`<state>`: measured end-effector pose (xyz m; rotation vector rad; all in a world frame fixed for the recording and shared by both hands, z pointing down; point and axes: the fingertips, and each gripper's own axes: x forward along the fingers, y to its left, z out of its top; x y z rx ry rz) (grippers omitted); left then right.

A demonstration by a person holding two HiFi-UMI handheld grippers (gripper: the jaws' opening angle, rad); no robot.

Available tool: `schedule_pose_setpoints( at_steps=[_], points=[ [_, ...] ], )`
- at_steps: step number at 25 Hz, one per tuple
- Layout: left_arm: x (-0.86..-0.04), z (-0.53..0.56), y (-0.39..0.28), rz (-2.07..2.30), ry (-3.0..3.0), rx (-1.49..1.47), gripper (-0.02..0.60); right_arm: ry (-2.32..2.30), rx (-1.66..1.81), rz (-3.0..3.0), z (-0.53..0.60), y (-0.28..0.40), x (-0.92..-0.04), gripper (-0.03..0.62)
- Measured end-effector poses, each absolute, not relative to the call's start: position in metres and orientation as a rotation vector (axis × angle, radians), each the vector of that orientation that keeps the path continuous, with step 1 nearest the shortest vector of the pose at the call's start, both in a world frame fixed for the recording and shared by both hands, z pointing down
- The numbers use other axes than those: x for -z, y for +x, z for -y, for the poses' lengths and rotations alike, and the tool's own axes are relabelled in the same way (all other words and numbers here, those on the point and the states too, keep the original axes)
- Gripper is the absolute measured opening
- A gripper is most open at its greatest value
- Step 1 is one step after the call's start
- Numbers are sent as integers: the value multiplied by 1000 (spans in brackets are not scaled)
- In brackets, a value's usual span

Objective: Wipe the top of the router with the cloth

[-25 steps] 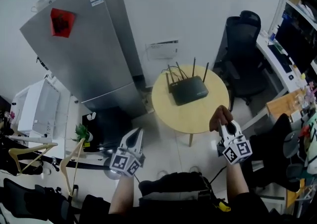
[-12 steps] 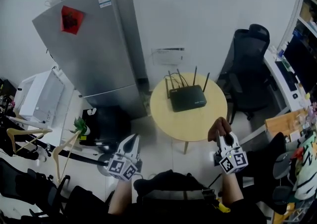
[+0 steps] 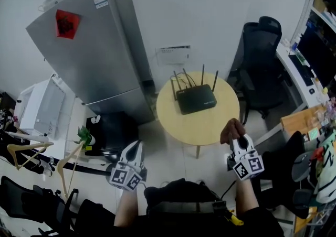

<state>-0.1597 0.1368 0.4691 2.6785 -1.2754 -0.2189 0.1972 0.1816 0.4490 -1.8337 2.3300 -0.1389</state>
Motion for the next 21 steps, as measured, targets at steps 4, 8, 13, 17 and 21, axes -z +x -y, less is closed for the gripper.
schedule_pose_setpoints(
  at_steps=[4,8,13,17,21],
  points=[
    [-468,-135,-154,1246,2692,214,0,-1865,133,-2326,-192,197,-450,55],
    [-469,-136,-151,1220,2696,216,0,-1898,165,-2315,-203,198,-460,55],
    [-467,-137,-155,1204,2695,222,0,-1916,171,-2312,-203,195,-460,55],
    [-470,-141,-158,1201,2687,217,0,-1919,170,-2315,-206,193,-457,55],
    [-474,-143,-165,1220,2674,209,0,-1919,170,-2338,-208,188,-458,55]
  ],
)
